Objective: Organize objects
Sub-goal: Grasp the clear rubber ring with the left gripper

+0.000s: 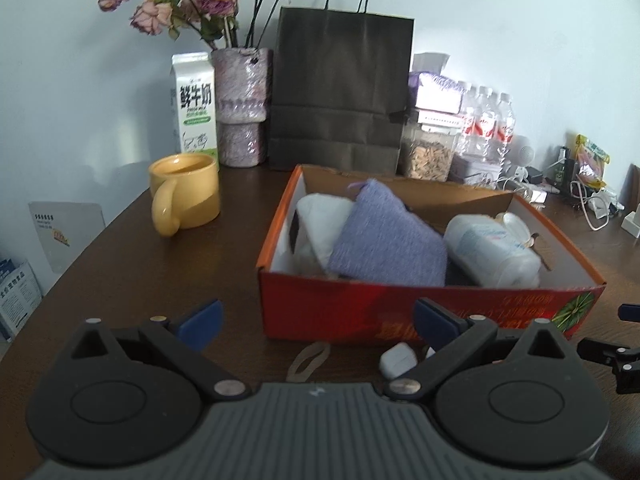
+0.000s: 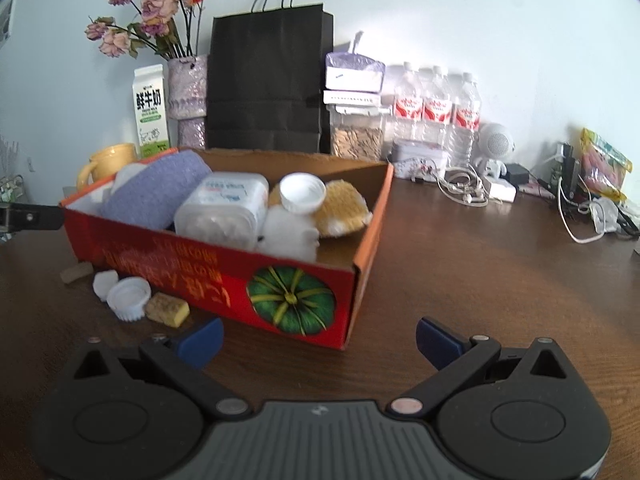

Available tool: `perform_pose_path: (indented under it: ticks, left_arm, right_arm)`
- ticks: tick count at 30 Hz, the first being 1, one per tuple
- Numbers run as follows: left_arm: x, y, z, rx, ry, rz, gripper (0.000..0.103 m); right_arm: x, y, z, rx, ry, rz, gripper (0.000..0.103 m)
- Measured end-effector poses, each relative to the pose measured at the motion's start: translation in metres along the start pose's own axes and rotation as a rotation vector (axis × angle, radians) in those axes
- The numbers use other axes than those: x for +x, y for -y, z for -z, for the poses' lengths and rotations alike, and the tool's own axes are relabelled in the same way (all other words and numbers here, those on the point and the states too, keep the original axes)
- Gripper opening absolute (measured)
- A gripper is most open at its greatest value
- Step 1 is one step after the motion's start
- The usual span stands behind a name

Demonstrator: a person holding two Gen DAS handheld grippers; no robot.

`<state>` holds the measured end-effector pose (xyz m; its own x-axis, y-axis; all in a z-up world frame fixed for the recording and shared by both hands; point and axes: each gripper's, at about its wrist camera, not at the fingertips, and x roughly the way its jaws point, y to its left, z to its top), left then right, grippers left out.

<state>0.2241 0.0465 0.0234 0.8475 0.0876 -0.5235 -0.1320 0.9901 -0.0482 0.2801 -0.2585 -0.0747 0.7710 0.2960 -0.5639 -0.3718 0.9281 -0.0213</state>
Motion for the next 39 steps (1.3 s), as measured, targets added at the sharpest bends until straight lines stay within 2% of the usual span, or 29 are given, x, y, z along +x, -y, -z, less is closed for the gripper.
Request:
perform_pose_path:
  ticks: [7, 19, 25, 26, 27, 28, 29, 30, 39]
  left_arm:
    - [0.004, -0.014, 0.016, -0.017, -0.048, -0.025, 0.103]
    - [0.020, -0.020, 0.028, -0.004, -0.091, -0.049, 0.102]
    - [0.041, -0.013, 0.029, 0.026, -0.128, -0.030, 0.074]
    - [0.044, -0.012, 0.029, 0.032, -0.130, -0.025, 0.063]
    - [0.045, -0.009, 0.030, 0.050, -0.118, -0.034, 0.038]
    - [0.044, -0.007, 0.030, 0.058, -0.109, -0.020, 0.024]
    - [0.044, -0.008, 0.030, 0.052, -0.111, 0.011, 0.006]
    - [0.043, -0.008, 0.030, 0.047, -0.111, 0.030, 0.006]
    - [0.032, -0.011, 0.030, 0.007, -0.066, 0.028, 0.006]
  right_arm:
    - [0.010, 0.006, 0.015, 0.020, -0.052, 0.013, 0.103]
    - [0.009, 0.005, 0.020, 0.030, -0.043, 0.001, 0.103]
    - [0.009, 0.004, 0.020, 0.038, -0.030, 0.003, 0.103]
    - [0.009, 0.004, 0.020, 0.041, -0.026, 0.003, 0.103]
    - [0.009, 0.004, 0.020, 0.042, -0.023, 0.002, 0.103]
    - [0.009, 0.003, 0.020, 0.041, -0.023, 0.000, 0.103]
    - [0.009, 0.002, 0.020, 0.040, -0.022, -0.002, 0.103]
    - [0.008, 0.001, 0.020, 0.040, -0.020, -0.004, 0.103]
    - [0.009, -0.018, 0.018, 0.012, -0.021, -0.035, 0.103]
